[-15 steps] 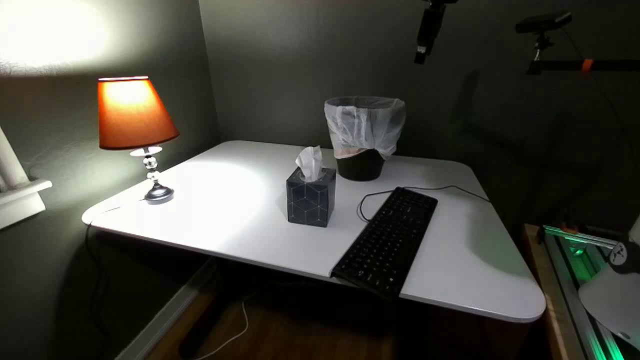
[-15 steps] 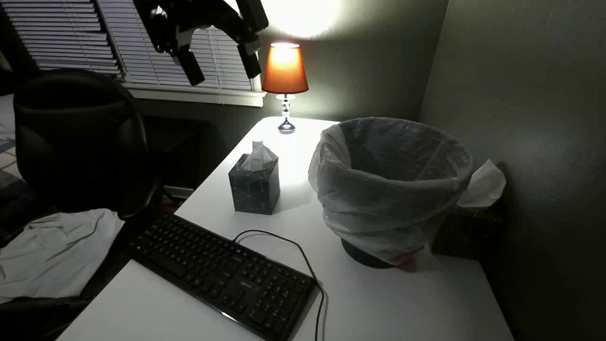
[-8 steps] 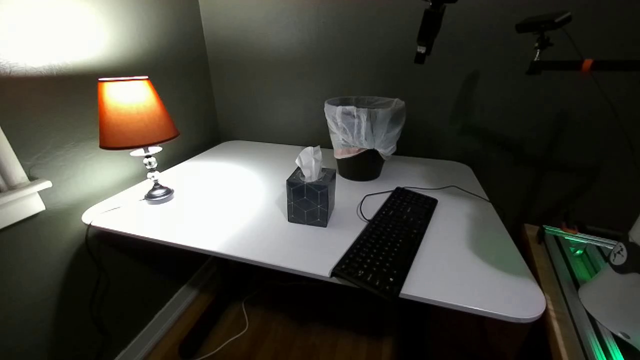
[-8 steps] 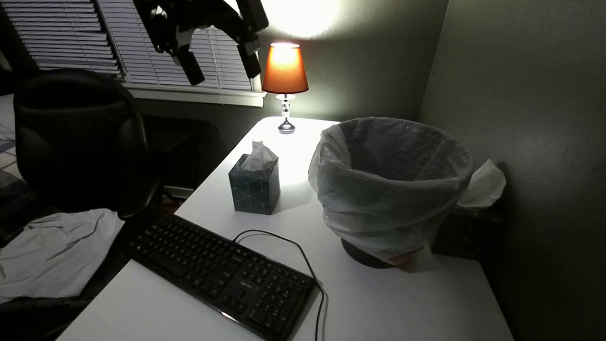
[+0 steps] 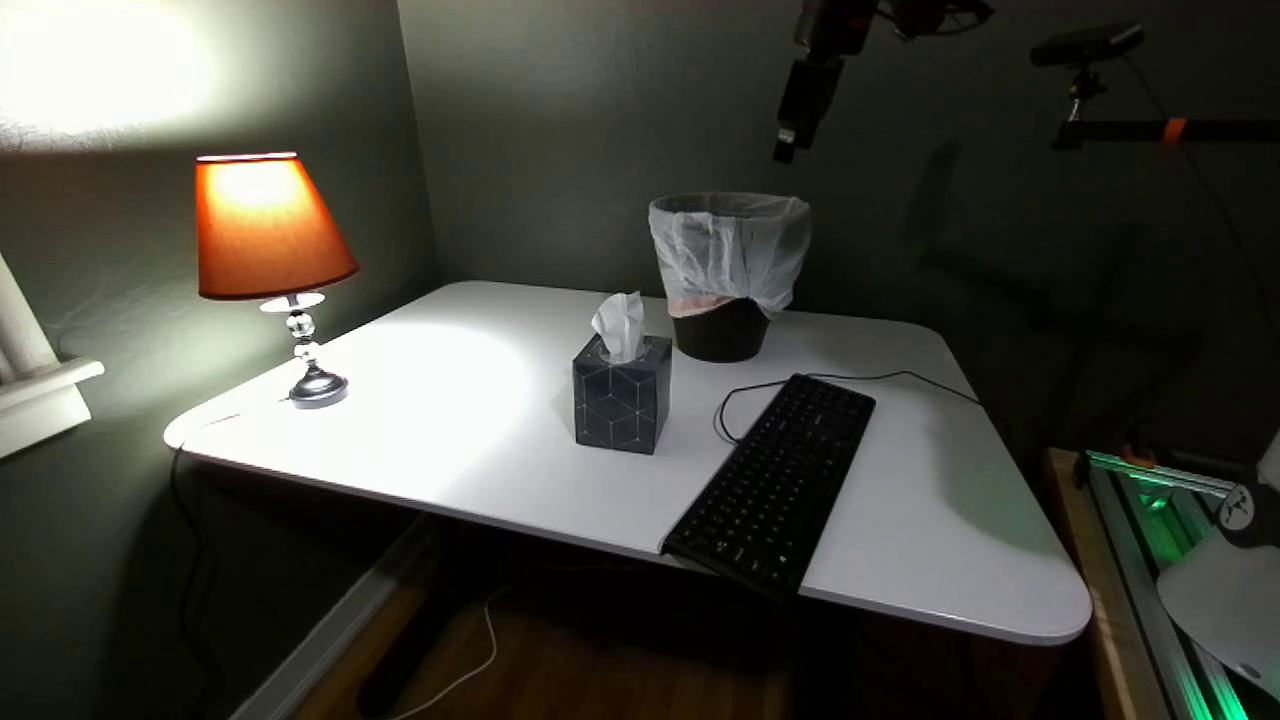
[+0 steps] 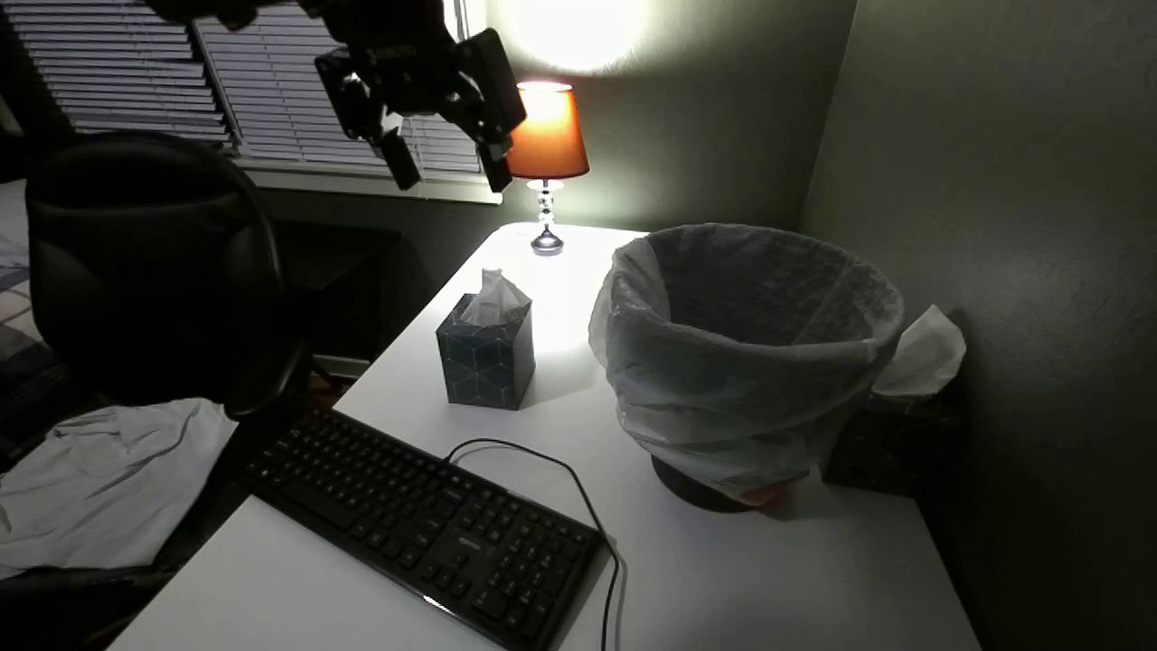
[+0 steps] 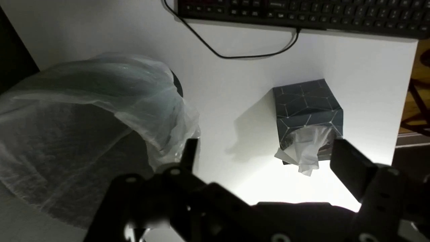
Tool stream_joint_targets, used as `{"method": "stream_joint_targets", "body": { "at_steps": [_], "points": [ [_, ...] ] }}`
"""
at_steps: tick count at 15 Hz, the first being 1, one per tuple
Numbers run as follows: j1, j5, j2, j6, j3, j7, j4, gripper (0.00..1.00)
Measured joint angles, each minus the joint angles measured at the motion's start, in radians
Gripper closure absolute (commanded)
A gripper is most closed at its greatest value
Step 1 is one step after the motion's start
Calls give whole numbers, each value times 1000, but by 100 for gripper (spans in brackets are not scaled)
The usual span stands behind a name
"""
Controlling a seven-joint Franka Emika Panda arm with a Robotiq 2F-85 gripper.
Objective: Put one piece of tissue in the bin
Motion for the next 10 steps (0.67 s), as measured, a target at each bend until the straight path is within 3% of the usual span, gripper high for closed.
{"method": "stream_joint_targets", "body": {
  "at_steps": [10],
  "points": [
    [50, 220, 211, 250, 34, 68, -4, 0]
  ]
}}
